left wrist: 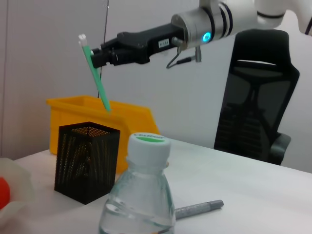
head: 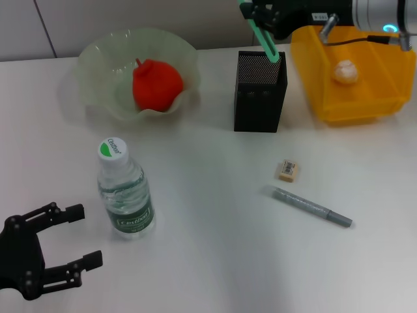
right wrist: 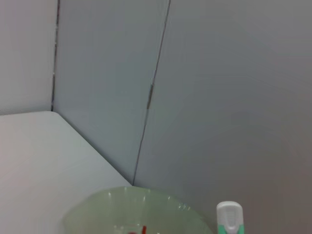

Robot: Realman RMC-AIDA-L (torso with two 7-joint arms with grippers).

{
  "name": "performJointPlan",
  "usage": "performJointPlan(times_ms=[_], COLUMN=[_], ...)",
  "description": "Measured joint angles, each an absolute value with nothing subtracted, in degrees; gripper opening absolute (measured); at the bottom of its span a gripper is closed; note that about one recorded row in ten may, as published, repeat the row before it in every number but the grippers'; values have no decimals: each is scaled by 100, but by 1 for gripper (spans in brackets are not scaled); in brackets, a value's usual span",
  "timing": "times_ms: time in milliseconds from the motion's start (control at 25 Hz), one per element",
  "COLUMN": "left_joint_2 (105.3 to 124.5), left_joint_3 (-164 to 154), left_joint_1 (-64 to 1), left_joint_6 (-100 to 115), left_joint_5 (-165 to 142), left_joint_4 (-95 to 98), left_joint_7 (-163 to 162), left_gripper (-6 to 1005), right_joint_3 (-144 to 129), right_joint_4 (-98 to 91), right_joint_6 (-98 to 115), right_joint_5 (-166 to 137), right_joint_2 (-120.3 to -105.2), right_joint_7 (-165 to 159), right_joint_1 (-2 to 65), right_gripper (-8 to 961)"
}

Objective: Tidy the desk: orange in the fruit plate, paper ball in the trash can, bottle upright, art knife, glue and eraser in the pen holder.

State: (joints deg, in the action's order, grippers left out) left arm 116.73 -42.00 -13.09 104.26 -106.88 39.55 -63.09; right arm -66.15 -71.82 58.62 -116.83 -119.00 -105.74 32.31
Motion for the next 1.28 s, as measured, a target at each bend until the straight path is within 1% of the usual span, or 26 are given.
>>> performJointPlan(times_ms=[400, 720, 880, 1080, 1280], left_joint_2=[11719, 11734, 11734, 11734, 11734], left_joint_3=[-4169, -4135, -4132, -4131, -4131], left_joint_1=[-1311, -1310, -1312, -1333, -1313], left_joint_6=[10513, 10627, 10628, 10643, 10660], left_joint_5=[-10711, -10696, -10694, -10690, -10691], left_joint_4=[3955, 3955, 3955, 3955, 3955], left_joint_7=[-6311, -6311, -6303, -6304, -6290], left_gripper=[842, 843, 843, 843, 843], right_joint_3=[-6491, -6403, -6356, -6336, -6336], right_joint_4=[-6078, -5494, -4997, -4911, -4981], right_joint_6=[5485, 5322, 5212, 5160, 5174], right_joint_5=[-10493, -10434, -10427, -10440, -10450], right_joint_2=[-11893, -11898, -11892, -11891, -11891], right_joint_7=[-9165, -8811, -8692, -8700, -8794], right_joint_1=[3327, 3449, 3650, 3696, 3690], right_gripper=[164, 165, 164, 236, 380])
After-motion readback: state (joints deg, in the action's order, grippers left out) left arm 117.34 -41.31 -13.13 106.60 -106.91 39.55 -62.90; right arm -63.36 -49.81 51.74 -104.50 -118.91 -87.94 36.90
